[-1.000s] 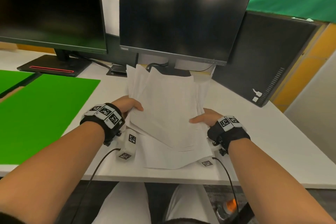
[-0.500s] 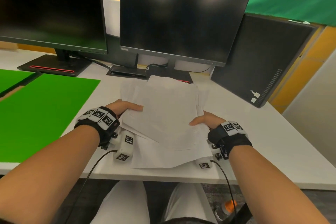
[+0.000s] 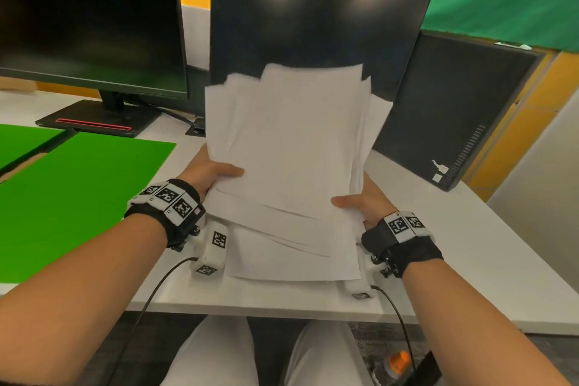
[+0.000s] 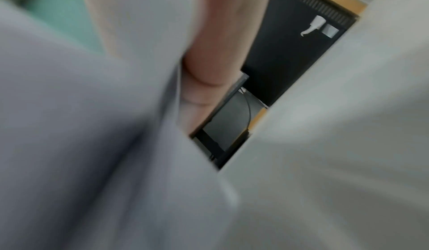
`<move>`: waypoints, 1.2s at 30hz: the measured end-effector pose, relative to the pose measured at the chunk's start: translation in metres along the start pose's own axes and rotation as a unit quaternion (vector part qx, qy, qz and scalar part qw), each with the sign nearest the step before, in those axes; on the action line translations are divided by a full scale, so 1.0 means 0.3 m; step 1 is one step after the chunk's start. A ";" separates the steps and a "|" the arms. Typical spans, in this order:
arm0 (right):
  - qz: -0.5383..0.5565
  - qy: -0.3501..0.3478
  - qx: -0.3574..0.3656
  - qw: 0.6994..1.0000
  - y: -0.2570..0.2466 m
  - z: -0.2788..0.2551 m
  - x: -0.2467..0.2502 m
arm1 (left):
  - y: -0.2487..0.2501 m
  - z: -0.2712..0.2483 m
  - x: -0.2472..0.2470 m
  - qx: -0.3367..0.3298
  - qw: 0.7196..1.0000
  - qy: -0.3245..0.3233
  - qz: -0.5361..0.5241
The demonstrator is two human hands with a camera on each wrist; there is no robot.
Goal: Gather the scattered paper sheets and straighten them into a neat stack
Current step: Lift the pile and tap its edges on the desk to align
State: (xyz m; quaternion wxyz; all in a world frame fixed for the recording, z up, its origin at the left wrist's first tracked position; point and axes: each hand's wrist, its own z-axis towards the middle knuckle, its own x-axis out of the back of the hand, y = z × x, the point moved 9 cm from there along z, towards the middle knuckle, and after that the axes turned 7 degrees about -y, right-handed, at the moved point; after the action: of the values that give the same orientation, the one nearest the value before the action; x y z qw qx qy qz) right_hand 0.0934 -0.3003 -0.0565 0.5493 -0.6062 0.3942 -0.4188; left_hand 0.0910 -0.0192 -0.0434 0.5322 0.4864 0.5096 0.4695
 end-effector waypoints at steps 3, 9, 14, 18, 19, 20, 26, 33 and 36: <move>0.023 0.035 0.082 0.996 -0.103 -0.015 0.024 | 0.113 0.007 -0.001 -0.068 0.997 -0.013 -0.035; 0.100 0.055 0.123 0.986 -0.208 0.027 0.046 | 0.235 0.035 0.005 -0.067 0.997 -0.042 -0.007; 0.096 0.094 0.151 0.979 -0.276 0.051 0.042 | 0.234 0.023 0.001 -0.085 0.996 -0.012 -0.008; 0.106 0.054 0.191 0.974 -0.358 0.040 0.041 | 0.293 0.007 0.016 -0.128 0.992 -0.013 -0.021; 0.101 0.037 0.201 0.974 -0.384 0.036 0.036 | 0.313 0.007 0.015 -0.136 0.990 -0.017 -0.018; 0.094 0.021 0.206 0.974 -0.404 0.038 0.032 | 0.332 0.004 0.007 -0.139 0.990 -0.023 -0.006; 0.033 0.022 0.161 0.986 -0.408 0.071 0.012 | 0.317 0.003 -0.045 -0.126 0.989 -0.052 0.064; -0.039 -0.009 0.084 0.996 -0.339 0.076 -0.029 | 0.256 0.010 -0.012 -0.109 0.992 -0.023 0.052; -0.087 -0.003 0.072 0.994 -0.334 0.061 -0.048 | 0.255 0.006 -0.023 -0.110 0.990 -0.023 0.090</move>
State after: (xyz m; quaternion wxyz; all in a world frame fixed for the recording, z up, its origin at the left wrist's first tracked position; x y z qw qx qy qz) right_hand 0.1076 -0.2720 0.0414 0.5540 -0.5983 0.3075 -0.4904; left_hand 0.0921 -0.0197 0.0333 0.5498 0.4798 0.3967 0.5569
